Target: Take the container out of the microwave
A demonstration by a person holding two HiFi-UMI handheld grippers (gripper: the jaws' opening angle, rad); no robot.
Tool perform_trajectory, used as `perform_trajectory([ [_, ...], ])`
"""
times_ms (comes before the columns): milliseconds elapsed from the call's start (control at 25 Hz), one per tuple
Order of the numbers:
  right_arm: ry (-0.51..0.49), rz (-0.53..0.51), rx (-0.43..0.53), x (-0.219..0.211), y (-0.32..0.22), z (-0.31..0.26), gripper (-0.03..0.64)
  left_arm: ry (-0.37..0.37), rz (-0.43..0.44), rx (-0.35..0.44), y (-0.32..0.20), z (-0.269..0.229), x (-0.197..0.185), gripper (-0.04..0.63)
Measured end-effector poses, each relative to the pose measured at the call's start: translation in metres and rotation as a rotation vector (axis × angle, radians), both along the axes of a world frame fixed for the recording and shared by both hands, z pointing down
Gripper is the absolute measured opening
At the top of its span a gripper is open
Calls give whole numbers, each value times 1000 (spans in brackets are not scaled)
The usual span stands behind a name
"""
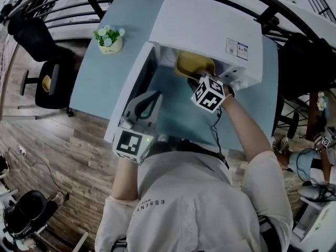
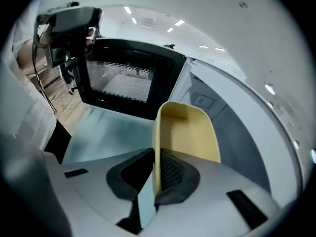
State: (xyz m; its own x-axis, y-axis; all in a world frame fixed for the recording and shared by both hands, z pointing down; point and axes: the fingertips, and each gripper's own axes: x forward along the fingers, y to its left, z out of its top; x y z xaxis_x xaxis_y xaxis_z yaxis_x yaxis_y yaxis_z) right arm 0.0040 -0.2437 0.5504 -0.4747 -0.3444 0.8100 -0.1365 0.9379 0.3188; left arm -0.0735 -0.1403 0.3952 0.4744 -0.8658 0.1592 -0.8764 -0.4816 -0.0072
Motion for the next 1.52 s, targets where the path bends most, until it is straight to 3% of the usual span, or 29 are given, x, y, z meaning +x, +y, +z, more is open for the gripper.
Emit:
perform_trajectory([
  [400,-194,60,2,7,72,-46,37,-19,95,35,18,-9,10,2],
  [920,-562,248,124,20,124,-127,35,-33,158,68,33,-19,12,2],
  [1200,-760,355,255,41,130,-168,35,-59,211,111,36,-36,23,2],
  [1520,-903,490,421,71,123,-210,35,-46,217,153,26,-53,24,2],
])
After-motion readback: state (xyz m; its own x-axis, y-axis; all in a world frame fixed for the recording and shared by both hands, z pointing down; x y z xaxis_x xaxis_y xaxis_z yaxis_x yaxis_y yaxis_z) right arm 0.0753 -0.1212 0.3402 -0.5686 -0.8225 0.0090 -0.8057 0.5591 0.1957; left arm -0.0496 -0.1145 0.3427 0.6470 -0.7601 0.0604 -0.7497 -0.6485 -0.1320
